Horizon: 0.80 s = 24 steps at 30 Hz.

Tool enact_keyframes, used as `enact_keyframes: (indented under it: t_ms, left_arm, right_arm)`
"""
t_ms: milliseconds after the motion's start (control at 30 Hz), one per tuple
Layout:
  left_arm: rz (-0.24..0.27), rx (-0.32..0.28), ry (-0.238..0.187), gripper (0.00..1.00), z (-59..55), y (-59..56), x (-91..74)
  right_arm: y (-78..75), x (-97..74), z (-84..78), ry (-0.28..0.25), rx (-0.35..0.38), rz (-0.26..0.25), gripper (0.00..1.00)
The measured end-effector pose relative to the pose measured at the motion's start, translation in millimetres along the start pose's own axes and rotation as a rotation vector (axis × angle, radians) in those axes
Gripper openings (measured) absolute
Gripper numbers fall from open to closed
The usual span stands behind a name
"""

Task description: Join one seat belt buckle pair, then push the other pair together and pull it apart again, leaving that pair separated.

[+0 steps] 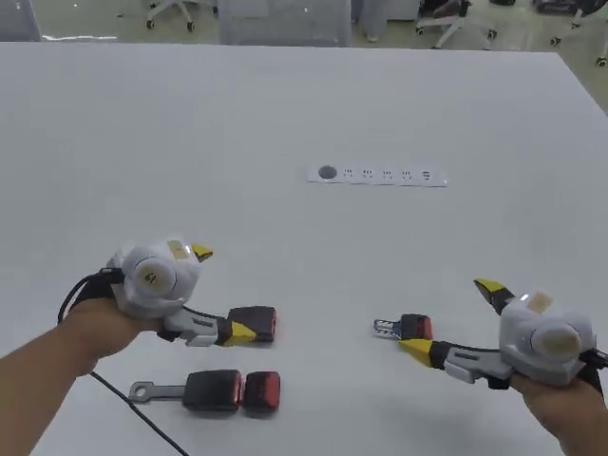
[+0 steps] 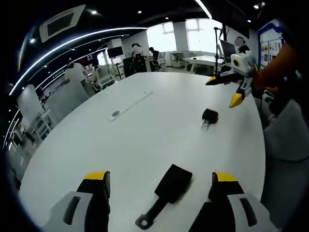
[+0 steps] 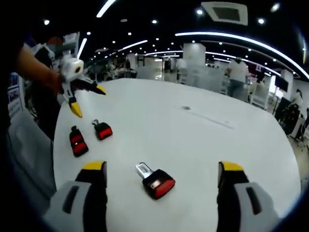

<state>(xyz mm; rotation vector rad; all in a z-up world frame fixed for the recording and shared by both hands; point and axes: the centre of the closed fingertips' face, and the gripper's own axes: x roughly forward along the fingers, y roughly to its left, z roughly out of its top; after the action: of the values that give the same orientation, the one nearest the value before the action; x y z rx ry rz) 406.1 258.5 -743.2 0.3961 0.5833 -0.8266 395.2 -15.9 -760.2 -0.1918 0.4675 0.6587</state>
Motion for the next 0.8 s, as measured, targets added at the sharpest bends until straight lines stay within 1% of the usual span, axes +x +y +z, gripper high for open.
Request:
enact_keyframes:
  t_ms: [33,67,100,133,167,200,233,267,300,333,367,400,433,500,533,600,667,800]
  left_arm:
    - [0.002,-0.036,-0.006,0.91,-1.8,-2.4,-4.3]
    - [0.016,-0.066,-0.031,0.93,-3.0,-4.9,-11.1]
    - [0.028,-0.077,-0.045,0.95,-5.3,-4.2,-13.9]
    - [0.033,-0.094,-0.045,0.95,-10.7,-3.8,-16.2]
    - [0.033,-0.120,-0.051,0.95,-14.1,-9.2,-21.1]
    - [0.031,-0.133,-0.061,0.95,-15.0,-13.6,-24.0]
    - [0.018,-0.140,-0.071,0.95,-17.6,-21.8,-28.2]
    - [0.016,-0.138,-0.070,0.95,-20.5,-25.9,-30.6]
    - [0.015,-0.131,-0.063,0.96,-24.5,-33.8,-34.6]
    - [0.012,-0.128,-0.058,0.96,-27.3,-38.0,-37.0]
    - [0.006,-0.128,-0.054,0.96,-30.7,-41.8,-39.4]
    - [-0.004,-0.131,-0.047,0.96,-34.1,-48.4,-42.1]
    - [-0.012,-0.131,-0.039,0.96,-37.3,-51.9,-43.5]
    - [-0.036,-0.098,-0.012,0.95,-44.3,-59.6,-47.1]
    - [-0.039,-0.082,-0.009,0.95,-46.2,-62.6,-50.8]
    - [-0.045,-0.084,-0.001,0.95,-50.5,-65.5,-56.1]
    - [-0.052,-0.084,-0.007,0.95,-52.6,-68.1,-60.1]
    - [-0.062,-0.075,-0.003,0.95,-59.0,-74.9,-62.9]
  right_arm:
    - [3.9,-3.2,0.4,-0.003,-0.003,0.001,0.98]
    - [9.7,-6.4,0.5,-0.006,-0.009,0.003,0.98]
    - [13.1,-8.4,-0.3,-0.007,-0.015,0.007,0.98]
    - [18.7,-12.1,-1.4,-0.007,-0.027,0.010,0.99]
    - [22.5,-14.5,-2.6,-0.006,-0.035,0.013,1.00]
    - [26.2,-16.0,-4.0,-0.004,-0.040,0.020,1.00]
    - [29.9,-18.0,-6.0,0.000,-0.038,0.033,1.00]
    - [37.6,-20.3,-8.4,0.000,-0.039,0.056,1.00]
    - [41.7,-21.7,-10.7,0.004,-0.058,0.066,1.00]
    - [47.3,-24.2,-15.2,0.022,-0.096,0.077,1.00]
    - [51.5,-25.6,-17.6,0.030,-0.103,0.087,1.00]
    - [56.3,-27.3,-19.8,0.030,-0.103,0.097,1.00]
    - [58.7,-28.6,-21.3,0.030,-0.108,0.101,1.00]
    - [62.7,-32.6,-23.3,0.036,-0.124,0.100,1.00]
    - [63.6,-34.2,-24.1,0.036,-0.123,0.103,1.00]
    - [65.6,-38.3,-26.2,0.032,-0.128,0.105,1.00]
    - [66.7,-42.3,-28.7,0.033,-0.123,0.104,1.00]
    - [68.0,-48.1,-35.7,0.045,-0.121,0.105,1.00]
